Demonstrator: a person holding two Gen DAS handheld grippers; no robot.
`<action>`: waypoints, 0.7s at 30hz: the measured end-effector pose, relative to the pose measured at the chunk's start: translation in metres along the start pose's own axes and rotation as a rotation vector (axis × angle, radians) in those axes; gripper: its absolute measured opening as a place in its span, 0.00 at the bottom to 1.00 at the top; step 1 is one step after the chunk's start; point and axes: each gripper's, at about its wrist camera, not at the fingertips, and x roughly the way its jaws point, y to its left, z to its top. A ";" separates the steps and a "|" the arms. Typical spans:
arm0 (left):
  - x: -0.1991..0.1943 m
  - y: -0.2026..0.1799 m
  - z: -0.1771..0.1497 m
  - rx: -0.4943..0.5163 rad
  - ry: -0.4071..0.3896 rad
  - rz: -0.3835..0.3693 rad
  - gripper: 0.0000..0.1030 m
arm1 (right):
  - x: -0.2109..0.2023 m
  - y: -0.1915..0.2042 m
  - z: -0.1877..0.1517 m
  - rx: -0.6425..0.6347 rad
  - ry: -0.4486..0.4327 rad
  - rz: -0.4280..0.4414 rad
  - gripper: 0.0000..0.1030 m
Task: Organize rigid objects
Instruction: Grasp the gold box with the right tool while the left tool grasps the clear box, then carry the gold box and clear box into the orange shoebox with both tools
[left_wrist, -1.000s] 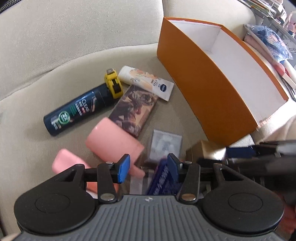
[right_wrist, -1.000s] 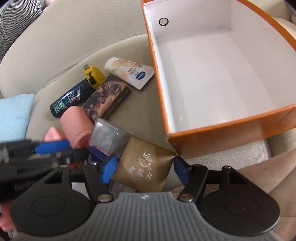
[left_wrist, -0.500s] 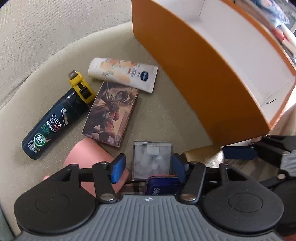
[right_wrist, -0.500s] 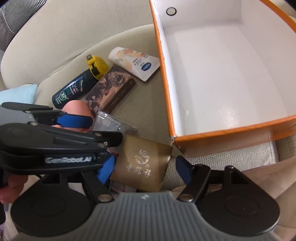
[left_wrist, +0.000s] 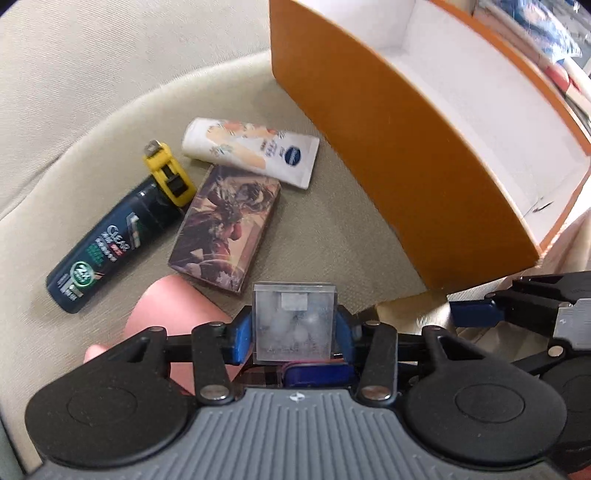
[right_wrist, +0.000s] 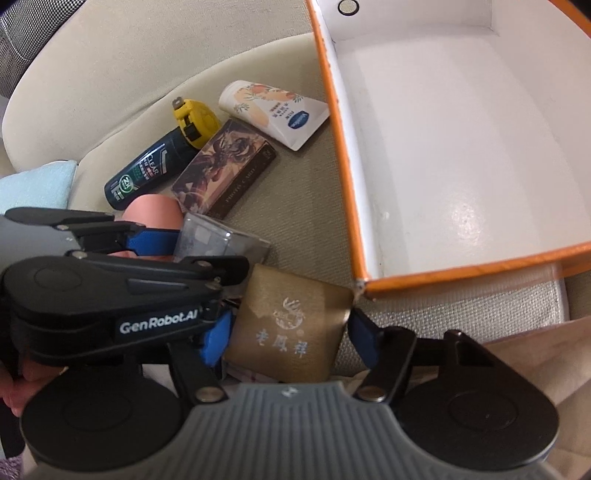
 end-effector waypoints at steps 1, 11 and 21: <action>-0.006 0.001 -0.002 -0.011 -0.015 -0.001 0.50 | -0.003 0.001 -0.001 -0.006 -0.006 0.000 0.65; -0.071 0.006 -0.016 -0.128 -0.171 0.025 0.50 | -0.054 0.012 -0.011 -0.082 -0.121 0.035 0.63; -0.133 0.004 -0.024 -0.254 -0.306 0.012 0.50 | -0.121 0.025 -0.016 -0.171 -0.279 0.093 0.63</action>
